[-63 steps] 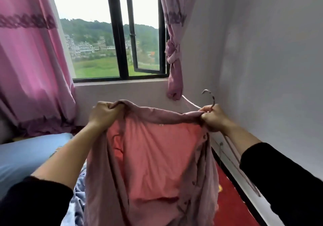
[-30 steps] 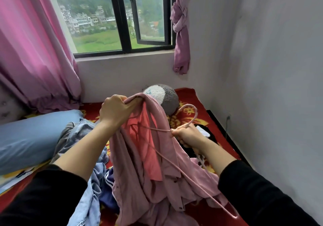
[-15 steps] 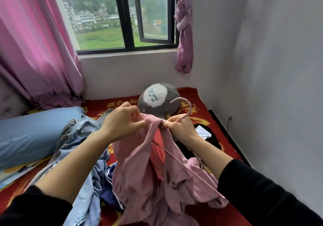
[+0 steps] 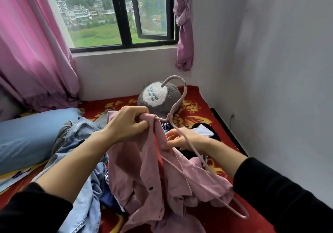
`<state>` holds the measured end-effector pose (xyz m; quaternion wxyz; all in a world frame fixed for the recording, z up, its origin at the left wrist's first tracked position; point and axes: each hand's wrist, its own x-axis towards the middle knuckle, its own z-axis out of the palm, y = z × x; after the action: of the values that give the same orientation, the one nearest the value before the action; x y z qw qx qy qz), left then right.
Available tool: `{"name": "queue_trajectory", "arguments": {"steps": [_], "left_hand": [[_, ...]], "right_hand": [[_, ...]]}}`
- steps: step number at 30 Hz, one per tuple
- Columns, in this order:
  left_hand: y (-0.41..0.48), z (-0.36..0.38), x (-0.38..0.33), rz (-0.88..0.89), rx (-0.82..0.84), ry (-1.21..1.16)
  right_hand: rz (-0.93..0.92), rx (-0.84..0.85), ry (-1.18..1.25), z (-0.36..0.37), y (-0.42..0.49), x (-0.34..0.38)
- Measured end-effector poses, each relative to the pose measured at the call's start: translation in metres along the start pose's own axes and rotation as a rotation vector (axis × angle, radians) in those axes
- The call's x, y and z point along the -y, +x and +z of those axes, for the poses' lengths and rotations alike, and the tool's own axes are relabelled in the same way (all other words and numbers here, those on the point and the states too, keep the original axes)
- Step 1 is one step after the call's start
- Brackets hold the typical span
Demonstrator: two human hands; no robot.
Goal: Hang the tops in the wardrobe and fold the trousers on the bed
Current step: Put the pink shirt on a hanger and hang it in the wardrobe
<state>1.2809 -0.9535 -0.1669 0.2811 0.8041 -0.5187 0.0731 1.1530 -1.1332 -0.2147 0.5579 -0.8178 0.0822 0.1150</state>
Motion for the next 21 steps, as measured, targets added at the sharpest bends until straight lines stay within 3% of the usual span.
{"name": "queue_trajectory", "arguments": {"steps": [4, 9, 12, 16, 21], "left_hand": [[0.001, -0.003, -0.006, -0.005, 0.047, -0.026], [-0.009, -0.011, 0.001, -0.055, 0.063, -0.025], [-0.011, -0.009, 0.009, -0.090, 0.027, 0.015], [-0.011, -0.006, 0.017, -0.154, -0.052, 0.139], [-0.013, 0.000, 0.022, -0.113, -0.059, 0.347]], "right_hand": [[-0.119, -0.307, -0.342, 0.017, 0.016, -0.005], [-0.062, -0.650, -0.589, -0.017, 0.021, -0.023], [0.044, -0.689, -0.770, -0.039, 0.017, -0.029], [0.122, -0.654, -0.725, -0.065, 0.006, -0.040], [0.198, -0.681, -0.928, -0.088, -0.004, -0.049]]}}
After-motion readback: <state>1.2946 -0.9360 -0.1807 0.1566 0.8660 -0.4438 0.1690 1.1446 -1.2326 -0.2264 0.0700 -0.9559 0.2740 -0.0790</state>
